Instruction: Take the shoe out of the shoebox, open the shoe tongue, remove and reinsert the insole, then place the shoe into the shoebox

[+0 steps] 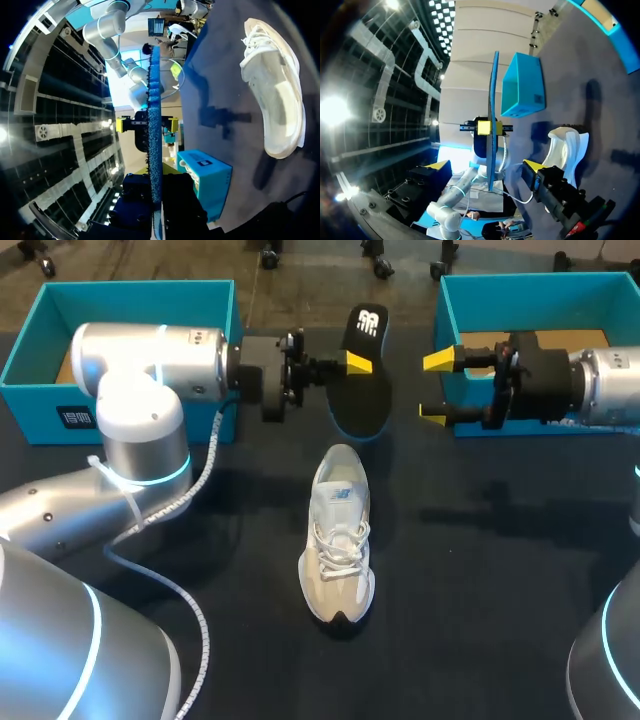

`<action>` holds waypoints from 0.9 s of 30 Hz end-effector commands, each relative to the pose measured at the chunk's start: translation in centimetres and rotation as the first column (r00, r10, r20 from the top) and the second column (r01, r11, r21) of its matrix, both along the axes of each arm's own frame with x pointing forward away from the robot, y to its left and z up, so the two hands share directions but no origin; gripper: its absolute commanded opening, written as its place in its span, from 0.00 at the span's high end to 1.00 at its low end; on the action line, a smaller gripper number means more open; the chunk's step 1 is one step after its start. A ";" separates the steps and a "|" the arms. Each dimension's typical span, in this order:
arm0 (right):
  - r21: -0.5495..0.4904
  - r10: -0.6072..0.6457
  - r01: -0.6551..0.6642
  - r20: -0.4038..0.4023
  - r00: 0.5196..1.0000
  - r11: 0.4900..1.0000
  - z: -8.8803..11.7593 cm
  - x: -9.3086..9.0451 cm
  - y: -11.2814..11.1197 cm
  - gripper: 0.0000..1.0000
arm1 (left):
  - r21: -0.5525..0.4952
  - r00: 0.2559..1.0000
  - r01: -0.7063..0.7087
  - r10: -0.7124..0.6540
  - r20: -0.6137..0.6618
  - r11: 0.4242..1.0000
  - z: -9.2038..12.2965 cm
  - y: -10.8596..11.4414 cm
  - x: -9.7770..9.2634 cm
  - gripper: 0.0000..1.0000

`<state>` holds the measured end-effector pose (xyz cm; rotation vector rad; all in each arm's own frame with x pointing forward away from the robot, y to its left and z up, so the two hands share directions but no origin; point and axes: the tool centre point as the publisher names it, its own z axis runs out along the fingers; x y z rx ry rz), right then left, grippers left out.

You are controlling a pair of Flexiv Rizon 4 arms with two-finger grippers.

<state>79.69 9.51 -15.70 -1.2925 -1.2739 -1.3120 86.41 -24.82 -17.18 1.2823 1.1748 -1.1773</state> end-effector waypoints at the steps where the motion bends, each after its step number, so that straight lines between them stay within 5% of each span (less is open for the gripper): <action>1: 0.004 0.011 -0.011 -0.006 1.000 1.000 -0.3 0.4 0.4 0.18 | -0.022 1.000 -0.005 0.006 0.011 1.000 -0.6 -1.6 -0.1 1.00; 12: 0.017 0.040 -0.040 -0.022 0.999 0.999 -0.8 0.6 1.5 0.41 | -0.052 0.999 -0.035 0.036 0.020 0.998 -1.0 -3.7 -0.3 1.00; 27: 0.031 0.057 -0.057 -0.031 0.998 0.998 -1.3 1.0 2.5 0.60 | -0.094 0.998 -0.057 0.059 0.017 0.994 -0.4 -5.1 -0.6 1.00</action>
